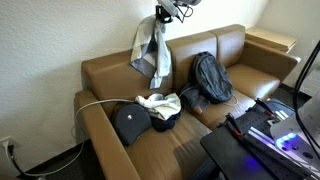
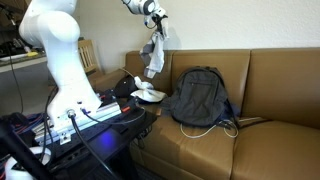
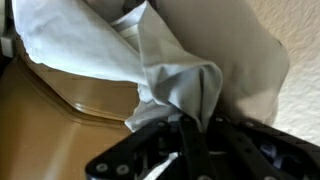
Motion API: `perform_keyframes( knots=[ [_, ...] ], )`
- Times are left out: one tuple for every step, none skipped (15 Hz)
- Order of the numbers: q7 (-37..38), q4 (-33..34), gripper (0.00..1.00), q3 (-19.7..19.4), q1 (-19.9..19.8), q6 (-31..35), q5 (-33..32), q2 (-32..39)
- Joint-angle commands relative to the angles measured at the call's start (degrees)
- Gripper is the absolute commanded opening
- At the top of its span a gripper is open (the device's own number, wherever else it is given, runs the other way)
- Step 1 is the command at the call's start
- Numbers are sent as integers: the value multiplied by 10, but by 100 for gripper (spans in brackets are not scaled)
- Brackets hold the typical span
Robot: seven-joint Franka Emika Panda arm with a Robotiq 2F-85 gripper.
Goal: Move a cloth to the right
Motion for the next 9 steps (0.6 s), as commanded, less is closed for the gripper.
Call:
perform_keyframes(
  knots=[
    [-37, 67, 3, 64, -102, -63, 84, 44],
    [-48, 79, 3, 76, -129, -83, 109, 51],
    [-48, 93, 3, 81, -148, -103, 130, 60],
    [-45, 102, 3, 82, -167, -124, 148, 67],
    [-31, 107, 3, 80, -179, -142, 162, 71],
    [-7, 107, 3, 69, -184, -150, 170, 74],
    [-31, 81, 3, 61, -165, -124, 150, 57],
    [-31, 84, 10, 59, -173, -128, 152, 60],
    [-33, 84, 10, 59, -176, -128, 152, 61]
  ],
)
